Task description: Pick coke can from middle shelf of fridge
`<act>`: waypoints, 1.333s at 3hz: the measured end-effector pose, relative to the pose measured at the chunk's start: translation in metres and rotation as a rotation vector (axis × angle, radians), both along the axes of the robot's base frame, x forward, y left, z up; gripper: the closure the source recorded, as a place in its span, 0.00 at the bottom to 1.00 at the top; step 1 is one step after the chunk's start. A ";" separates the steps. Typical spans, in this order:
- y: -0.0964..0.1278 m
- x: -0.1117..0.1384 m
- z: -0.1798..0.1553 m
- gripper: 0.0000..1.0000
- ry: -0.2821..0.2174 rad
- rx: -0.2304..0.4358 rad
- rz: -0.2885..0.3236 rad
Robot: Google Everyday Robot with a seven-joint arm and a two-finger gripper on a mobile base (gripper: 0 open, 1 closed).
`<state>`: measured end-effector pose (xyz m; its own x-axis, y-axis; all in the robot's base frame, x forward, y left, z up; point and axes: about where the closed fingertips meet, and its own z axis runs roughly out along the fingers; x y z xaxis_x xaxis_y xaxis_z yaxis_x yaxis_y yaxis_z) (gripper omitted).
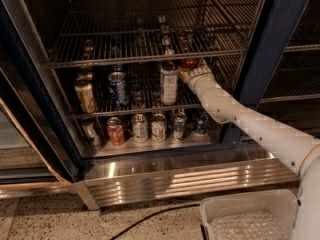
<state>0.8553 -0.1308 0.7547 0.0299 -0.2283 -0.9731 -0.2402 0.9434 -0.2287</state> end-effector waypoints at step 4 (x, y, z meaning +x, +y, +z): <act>0.017 -0.002 -0.014 0.80 0.027 -0.017 0.032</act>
Offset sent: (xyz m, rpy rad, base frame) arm -0.0017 0.0186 -0.0222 -0.0310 0.0388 0.0328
